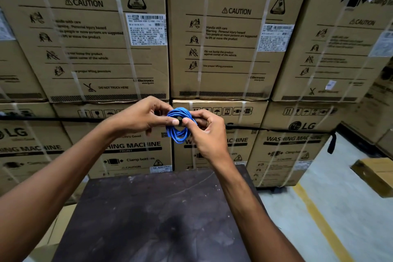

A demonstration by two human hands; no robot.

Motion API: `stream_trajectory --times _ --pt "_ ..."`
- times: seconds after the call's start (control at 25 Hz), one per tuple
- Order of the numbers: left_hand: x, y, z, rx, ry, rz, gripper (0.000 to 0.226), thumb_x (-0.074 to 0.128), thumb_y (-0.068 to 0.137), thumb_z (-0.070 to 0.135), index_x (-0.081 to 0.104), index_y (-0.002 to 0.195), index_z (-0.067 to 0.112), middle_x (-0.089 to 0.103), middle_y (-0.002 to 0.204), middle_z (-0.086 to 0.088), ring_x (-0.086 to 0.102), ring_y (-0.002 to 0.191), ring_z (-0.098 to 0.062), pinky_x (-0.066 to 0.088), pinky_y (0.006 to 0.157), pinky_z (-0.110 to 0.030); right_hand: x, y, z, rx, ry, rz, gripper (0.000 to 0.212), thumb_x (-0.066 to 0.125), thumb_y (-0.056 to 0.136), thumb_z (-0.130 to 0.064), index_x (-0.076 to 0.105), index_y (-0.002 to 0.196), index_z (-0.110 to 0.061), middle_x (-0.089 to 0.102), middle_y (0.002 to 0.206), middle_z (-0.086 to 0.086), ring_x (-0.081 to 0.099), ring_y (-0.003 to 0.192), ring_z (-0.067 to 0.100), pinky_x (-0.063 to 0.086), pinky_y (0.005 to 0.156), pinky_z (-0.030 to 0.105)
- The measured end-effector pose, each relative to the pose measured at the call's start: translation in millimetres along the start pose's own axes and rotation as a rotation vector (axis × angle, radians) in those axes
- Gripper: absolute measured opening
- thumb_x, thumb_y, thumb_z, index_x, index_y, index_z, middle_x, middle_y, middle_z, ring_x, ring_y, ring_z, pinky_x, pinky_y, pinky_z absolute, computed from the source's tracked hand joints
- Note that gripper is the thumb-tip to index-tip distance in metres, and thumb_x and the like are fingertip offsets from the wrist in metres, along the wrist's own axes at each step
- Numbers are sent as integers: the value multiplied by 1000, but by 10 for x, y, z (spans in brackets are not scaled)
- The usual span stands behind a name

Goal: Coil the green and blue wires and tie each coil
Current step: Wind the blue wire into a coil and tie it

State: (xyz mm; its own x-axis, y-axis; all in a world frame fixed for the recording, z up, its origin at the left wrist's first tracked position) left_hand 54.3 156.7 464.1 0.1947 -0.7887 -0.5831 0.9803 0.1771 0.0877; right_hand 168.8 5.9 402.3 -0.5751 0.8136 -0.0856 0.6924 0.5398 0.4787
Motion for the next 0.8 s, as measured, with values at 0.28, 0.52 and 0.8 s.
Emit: stream_trajectory --times 0.28,0.52,0.8 --pt "350 258 -248 -19 -114 41 21 70 95 29 76 101 11 66 58 -9 57 46 -10 38 41 -19 -311 116 296 112 61 -137 21 75 91 -10 74 109 -1 78 96 15 76 85 26 63 66 41" --pt "600 559 -369 -48 -51 55 19 71 94 30 76 96 12 69 59 -8 62 50 -16 41 48 -24 -642 43 729 198 -9 -112 23 72 93 -10 73 115 -2 77 97 14 69 70 11 52 57 19" --pt "1369 839 -894 -97 -58 18 15 71 95 21 72 83 13 65 50 -1 55 39 -5 35 39 -15 -1315 -316 1639 296 -277 -61 25 65 87 -26 77 108 -18 76 96 -4 70 79 7 56 73 28"
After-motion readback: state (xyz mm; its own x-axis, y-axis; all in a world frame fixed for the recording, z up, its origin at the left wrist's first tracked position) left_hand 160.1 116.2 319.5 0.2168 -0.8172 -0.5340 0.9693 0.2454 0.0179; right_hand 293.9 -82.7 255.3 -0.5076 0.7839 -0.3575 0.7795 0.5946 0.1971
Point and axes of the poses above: each hand's wrist, its own y-axis towards the middle knuckle, its own x-axis out of the palm, z = x × y, the point moved 2 cm from there along y, towards the middle knuckle
